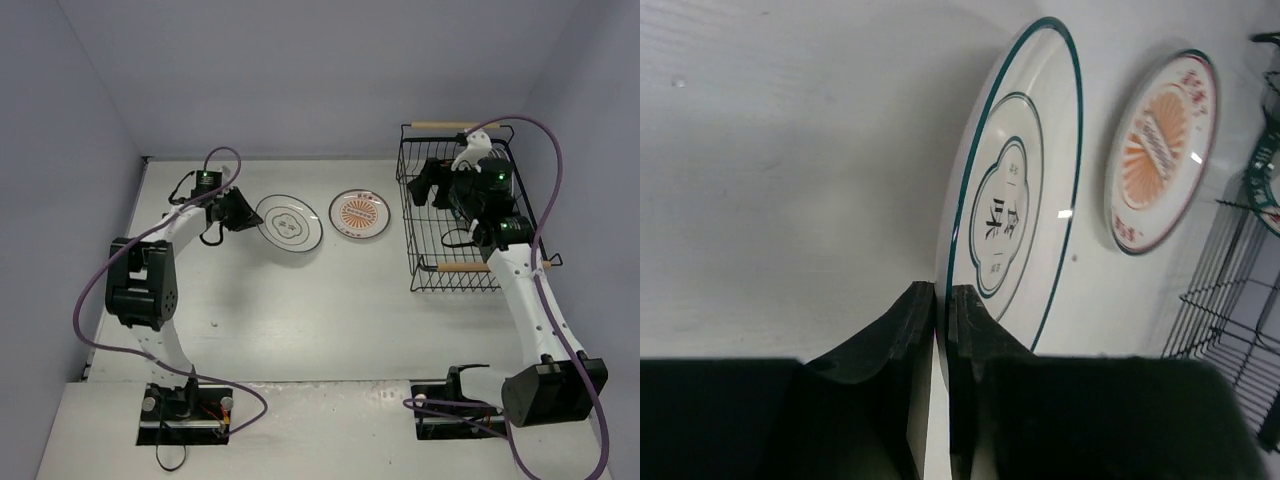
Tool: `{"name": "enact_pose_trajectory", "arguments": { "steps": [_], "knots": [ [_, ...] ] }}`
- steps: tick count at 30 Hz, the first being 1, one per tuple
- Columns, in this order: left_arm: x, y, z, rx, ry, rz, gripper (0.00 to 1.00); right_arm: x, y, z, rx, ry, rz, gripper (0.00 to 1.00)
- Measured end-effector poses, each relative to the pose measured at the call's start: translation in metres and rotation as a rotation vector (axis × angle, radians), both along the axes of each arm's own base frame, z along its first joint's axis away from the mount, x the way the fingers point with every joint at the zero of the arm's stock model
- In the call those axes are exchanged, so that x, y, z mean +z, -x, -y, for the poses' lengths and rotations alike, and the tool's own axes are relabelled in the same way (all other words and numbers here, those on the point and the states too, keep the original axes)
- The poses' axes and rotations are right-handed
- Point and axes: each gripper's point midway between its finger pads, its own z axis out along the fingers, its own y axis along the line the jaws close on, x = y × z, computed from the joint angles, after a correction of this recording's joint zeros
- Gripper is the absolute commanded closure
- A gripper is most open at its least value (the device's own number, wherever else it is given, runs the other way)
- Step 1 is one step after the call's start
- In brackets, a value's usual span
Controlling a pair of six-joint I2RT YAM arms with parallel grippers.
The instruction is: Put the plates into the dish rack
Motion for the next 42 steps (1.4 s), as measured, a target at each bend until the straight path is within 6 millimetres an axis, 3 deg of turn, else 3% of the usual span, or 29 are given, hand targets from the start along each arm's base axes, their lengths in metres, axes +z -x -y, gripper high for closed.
{"name": "enact_pose_trajectory", "arguments": {
  "steps": [5, 10, 17, 21, 23, 24, 25, 30, 31, 33, 34, 38, 42],
  "knots": [
    [0.062, 0.010, 0.012, -0.087, 0.076, 0.134, 1.00, 0.003, 0.002, -0.053, 0.137, -0.092, -0.018, 0.25],
    [0.124, 0.025, 0.029, -0.187, 0.181, 0.286, 1.00, -0.012, -0.001, -0.097, 0.245, -0.181, -0.085, 0.25],
    [0.168, 0.050, 0.042, -0.280, 0.288, 0.394, 1.00, -0.028, -0.007, -0.144, 0.354, -0.254, -0.156, 0.26],
    [0.178, 0.058, 0.047, -0.314, 0.330, 0.419, 1.00, -0.026, -0.006, -0.169, 0.422, -0.283, -0.163, 0.28],
    [0.181, 0.060, 0.050, -0.327, 0.343, 0.427, 1.00, -0.026, -0.004, -0.179, 0.452, -0.296, -0.163, 0.39],
    [0.182, 0.061, 0.050, -0.332, 0.348, 0.430, 1.00, -0.027, -0.003, -0.182, 0.462, -0.299, -0.168, 0.46],
    [0.182, 0.062, 0.051, -0.337, 0.353, 0.432, 1.00, -0.028, -0.003, -0.186, 0.475, -0.306, -0.171, 0.62],
    [0.182, 0.064, 0.052, -0.342, 0.357, 0.439, 0.98, -0.031, -0.007, -0.187, 0.466, -0.333, -0.186, 0.99],
    [0.179, 0.063, 0.051, -0.338, 0.348, 0.441, 0.86, -0.027, -0.006, -0.188, 0.472, -0.354, -0.190, 1.00],
    [0.175, 0.064, 0.051, -0.340, 0.349, 0.433, 0.75, -0.020, -0.008, -0.189, 0.481, -0.348, -0.167, 1.00],
    [0.175, 0.065, 0.052, -0.341, 0.348, 0.432, 0.60, -0.019, -0.008, -0.189, 0.486, -0.341, -0.161, 1.00],
    [0.167, 0.068, 0.050, -0.350, 0.314, 0.416, 0.42, -0.025, -0.014, -0.180, 0.449, -0.251, -0.142, 1.00],
    [0.141, 0.070, 0.037, -0.314, 0.179, 0.344, 0.34, -0.027, -0.032, -0.147, 0.310, -0.093, -0.110, 1.00]
  ]
}}
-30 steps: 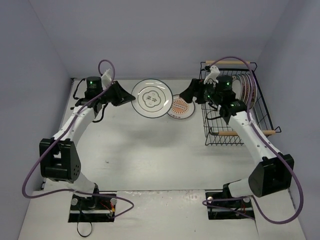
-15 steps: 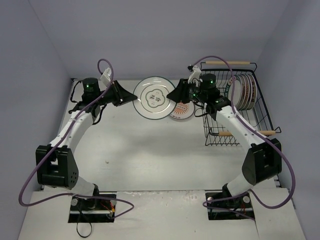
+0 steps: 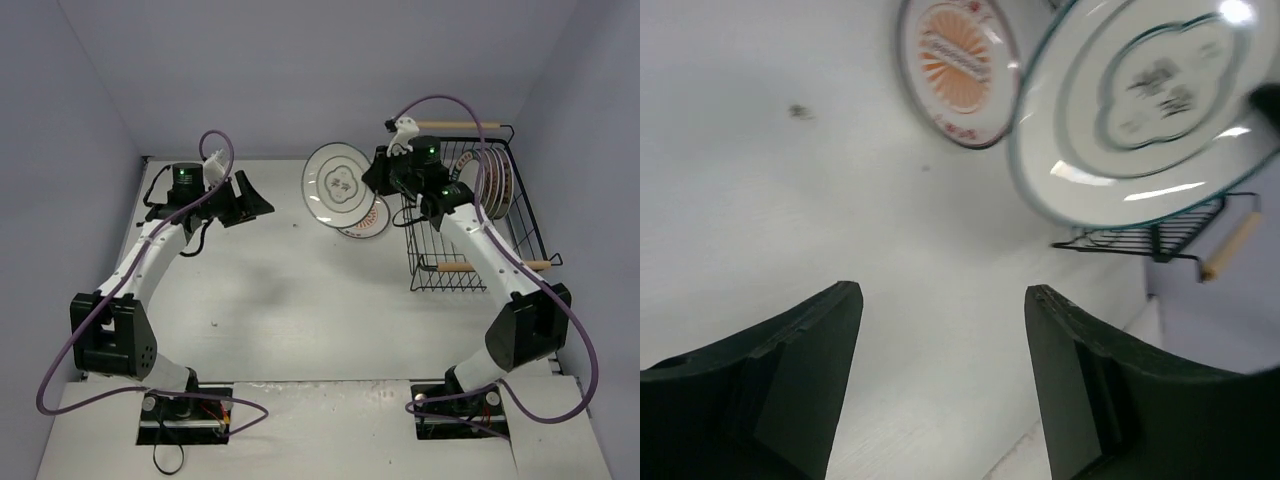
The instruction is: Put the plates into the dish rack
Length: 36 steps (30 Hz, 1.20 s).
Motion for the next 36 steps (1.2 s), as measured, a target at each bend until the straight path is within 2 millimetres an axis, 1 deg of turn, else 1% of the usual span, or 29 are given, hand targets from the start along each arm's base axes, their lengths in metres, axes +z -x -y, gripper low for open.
{"name": "enact_pose_trajectory", "arguments": {
  "steps": [2, 4, 6, 9, 11, 14, 17, 19, 21, 26, 29, 32, 36],
  "knots": [
    [-0.015, 0.000, -0.014, 0.055, -0.103, -0.031, 0.33, 0.007, -0.011, 0.027, -0.094, 0.090, 0.045, 1.00],
    [-0.030, 0.002, -0.030, 0.102, -0.208, -0.061, 0.31, 0.020, -0.022, 0.062, -0.215, 0.190, 0.101, 1.00],
    [-0.046, 0.009, -0.050, 0.154, -0.321, -0.102, 0.30, 0.032, -0.027, 0.093, -0.314, 0.284, 0.150, 1.00],
    [-0.059, 0.020, -0.071, 0.205, -0.437, -0.150, 0.30, 0.049, -0.035, 0.141, -0.458, 0.426, 0.211, 1.00],
    [-0.064, 0.026, -0.080, 0.225, -0.485, -0.163, 0.30, 0.051, -0.038, 0.169, -0.526, 0.501, 0.219, 1.00],
    [-0.070, 0.037, -0.089, 0.240, -0.527, -0.189, 0.30, 0.048, -0.043, 0.208, -0.611, 0.596, 0.210, 1.00],
    [-0.075, 0.043, -0.093, 0.245, -0.546, -0.214, 0.30, 0.041, -0.052, 0.239, -0.676, 0.682, 0.205, 1.00],
    [-0.077, 0.045, -0.093, 0.244, -0.548, -0.221, 0.30, 0.030, -0.060, 0.253, -0.691, 0.727, 0.189, 1.00],
    [-0.079, 0.046, -0.092, 0.241, -0.549, -0.226, 0.30, 0.016, -0.069, 0.258, -0.690, 0.761, 0.169, 1.00],
    [-0.079, 0.047, -0.090, 0.234, -0.546, -0.227, 0.30, -0.029, -0.088, 0.263, -0.661, 0.836, 0.101, 1.00],
    [-0.079, 0.047, -0.089, 0.232, -0.545, -0.227, 0.30, -0.048, -0.093, 0.267, -0.653, 0.860, 0.069, 1.00],
    [-0.079, 0.047, -0.089, 0.230, -0.545, -0.227, 0.30, -0.054, -0.095, 0.271, -0.654, 0.877, 0.059, 1.00],
    [-0.081, 0.047, -0.088, 0.227, -0.547, -0.231, 0.30, -0.047, -0.098, 0.277, -0.674, 0.888, 0.082, 1.00]
  ]
}}
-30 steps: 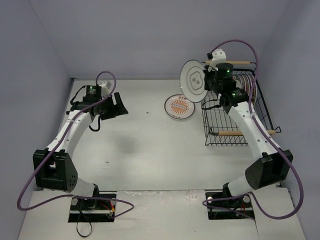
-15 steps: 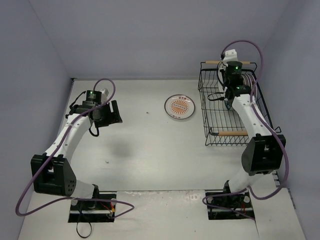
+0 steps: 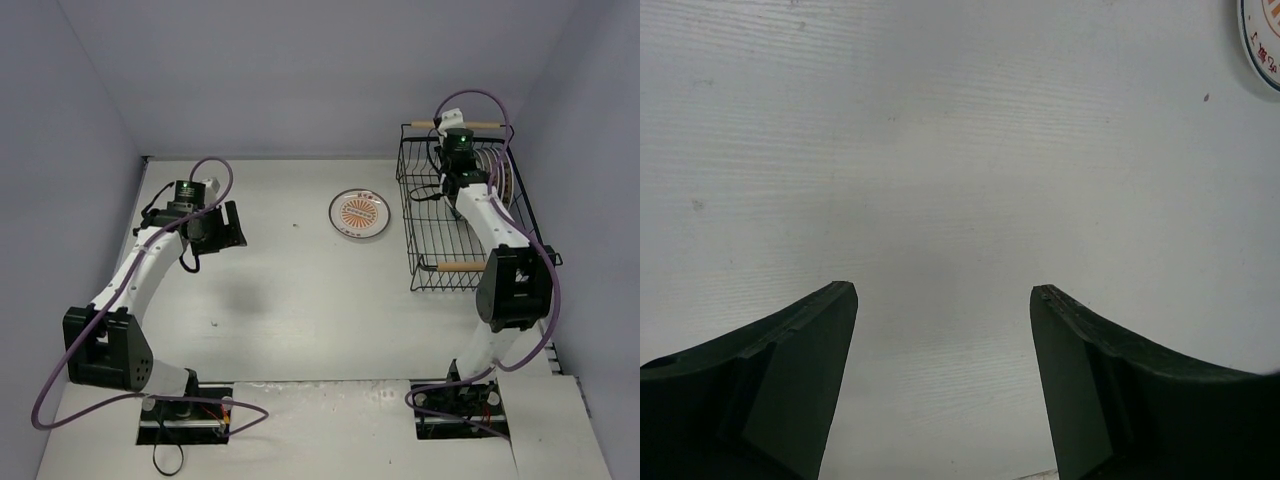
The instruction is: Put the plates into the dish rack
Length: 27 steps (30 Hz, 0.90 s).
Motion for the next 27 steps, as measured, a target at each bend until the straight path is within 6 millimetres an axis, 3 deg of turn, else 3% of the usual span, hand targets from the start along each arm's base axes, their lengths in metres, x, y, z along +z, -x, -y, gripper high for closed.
{"name": "enact_pose_trajectory", "arguments": {
  "steps": [6, 18, 22, 27],
  "knots": [
    [-0.007, -0.002, 0.002, -0.002, 0.005, -0.018, 0.30, 0.002, -0.004, 0.005, -0.006, 0.015, 0.015, 1.00],
    [-0.012, -0.002, 0.011, -0.022, 0.007, -0.030, 0.30, -0.036, -0.011, 0.020, -0.031, -0.015, -0.036, 0.98],
    [-0.011, -0.001, 0.015, -0.027, 0.010, -0.032, 0.30, -0.039, -0.011, 0.018, -0.027, -0.027, -0.039, 0.87],
    [-0.011, -0.002, 0.022, -0.030, 0.021, -0.029, 0.30, -0.042, -0.012, 0.015, -0.021, -0.055, -0.032, 0.66]
  ]
}}
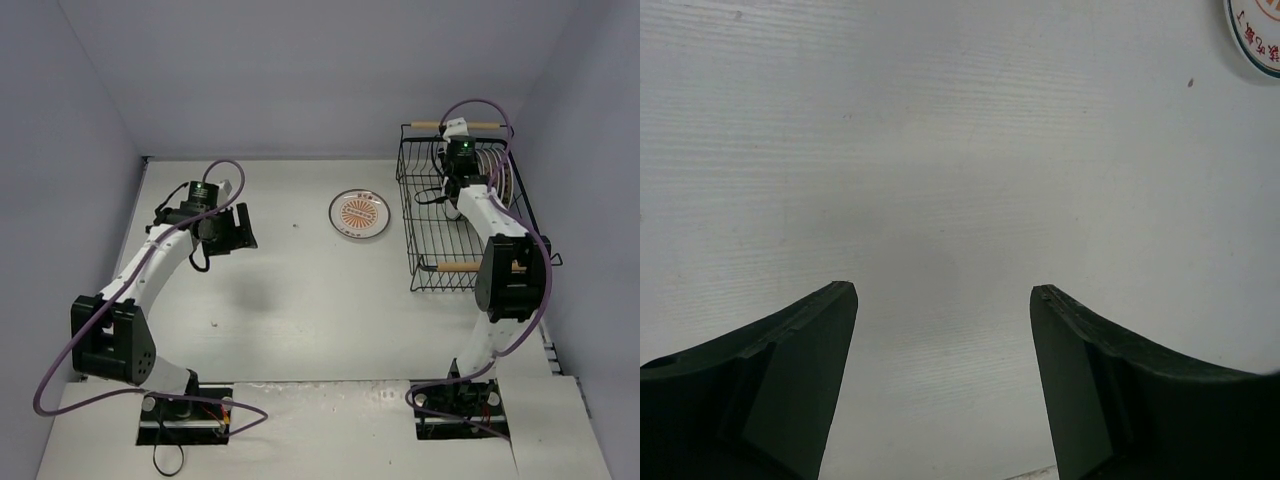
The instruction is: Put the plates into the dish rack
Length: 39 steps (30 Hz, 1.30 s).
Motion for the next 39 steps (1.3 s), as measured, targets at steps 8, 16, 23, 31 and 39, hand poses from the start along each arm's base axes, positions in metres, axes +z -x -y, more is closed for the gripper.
{"name": "enact_pose_trajectory", "arguments": {
  "steps": [8, 16, 23, 31, 39],
  "knots": [
    [-0.006, -0.017, 0.027, -0.020, 0.037, -0.019, 0.30, 0.002, 0.001, -0.007, 0.009, -0.040, 0.009, 0.36],
    [-0.009, -0.052, 0.067, 0.004, 0.137, -0.006, 0.30, 0.066, 0.022, -0.031, 0.044, -0.053, 0.105, 0.25],
    [-0.033, -0.088, 0.116, 0.022, 0.227, -0.025, 0.30, 0.162, 0.067, -0.058, 0.102, -0.186, 0.337, 0.23],
    [-0.068, -0.124, 0.172, 0.063, 0.336, -0.047, 0.36, 0.158, 0.113, -0.083, 0.180, -0.387, 0.364, 0.23],
    [-0.086, -0.157, 0.217, 0.088, 0.459, -0.048, 0.41, 0.082, 0.139, -0.105, 0.195, -0.533, 0.182, 0.23]
  ]
}}
